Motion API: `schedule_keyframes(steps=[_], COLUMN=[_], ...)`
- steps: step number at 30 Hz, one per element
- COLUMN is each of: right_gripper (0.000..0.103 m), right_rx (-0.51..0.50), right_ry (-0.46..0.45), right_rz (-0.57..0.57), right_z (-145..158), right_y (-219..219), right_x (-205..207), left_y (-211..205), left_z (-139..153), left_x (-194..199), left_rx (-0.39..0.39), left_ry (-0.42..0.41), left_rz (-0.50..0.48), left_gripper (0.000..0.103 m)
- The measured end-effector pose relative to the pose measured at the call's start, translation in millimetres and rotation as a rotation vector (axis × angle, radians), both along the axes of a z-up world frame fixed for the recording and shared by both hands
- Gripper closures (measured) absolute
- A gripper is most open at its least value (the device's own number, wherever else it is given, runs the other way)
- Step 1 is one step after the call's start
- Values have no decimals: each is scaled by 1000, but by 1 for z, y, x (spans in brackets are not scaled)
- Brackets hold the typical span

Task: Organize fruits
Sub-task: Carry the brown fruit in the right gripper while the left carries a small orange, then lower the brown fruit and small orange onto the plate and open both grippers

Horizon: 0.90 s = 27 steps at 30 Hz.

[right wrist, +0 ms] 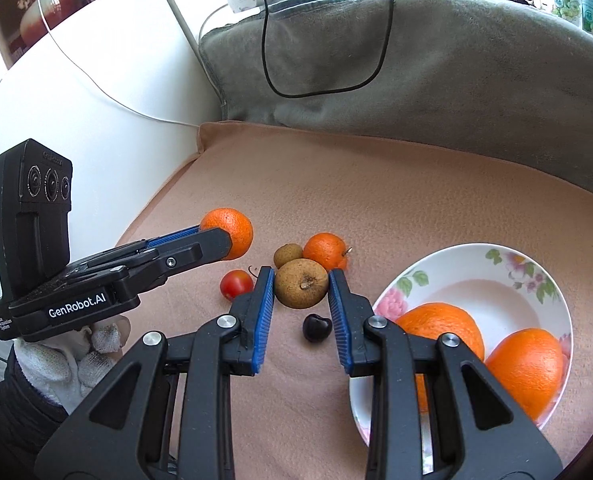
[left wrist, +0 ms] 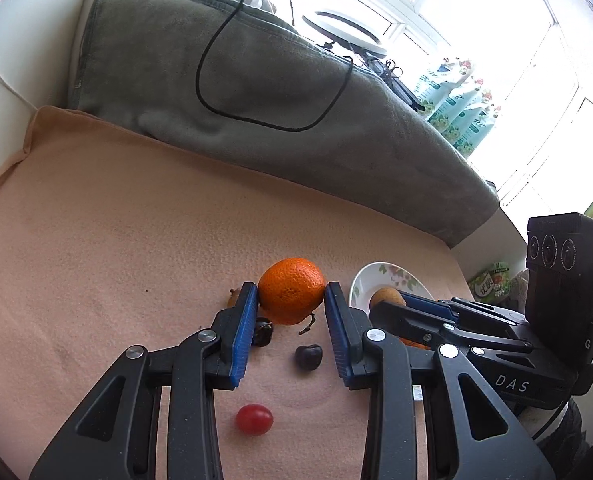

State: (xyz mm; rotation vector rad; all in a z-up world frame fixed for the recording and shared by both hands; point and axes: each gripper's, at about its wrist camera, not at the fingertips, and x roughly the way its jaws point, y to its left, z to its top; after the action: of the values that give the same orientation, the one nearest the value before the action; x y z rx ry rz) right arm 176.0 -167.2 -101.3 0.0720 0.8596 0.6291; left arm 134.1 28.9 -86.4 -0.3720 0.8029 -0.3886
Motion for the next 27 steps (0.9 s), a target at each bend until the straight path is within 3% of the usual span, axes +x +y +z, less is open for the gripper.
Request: schedule_keyframes(steps=[16,27], right_gripper=[74,74], right_rx=[-34,-76], right_ry=[-24,2], right_rz=[-168,-239], right_z=[4,-13], right_y=[-89,-126], right_x=[15,26], left_y=[-89,-148], left_z=[6,4], left_x=[27,31], left_rx=[42,202], left_ry=[-8,-44], left_rz=[-148,-230], left_gripper=[70,70])
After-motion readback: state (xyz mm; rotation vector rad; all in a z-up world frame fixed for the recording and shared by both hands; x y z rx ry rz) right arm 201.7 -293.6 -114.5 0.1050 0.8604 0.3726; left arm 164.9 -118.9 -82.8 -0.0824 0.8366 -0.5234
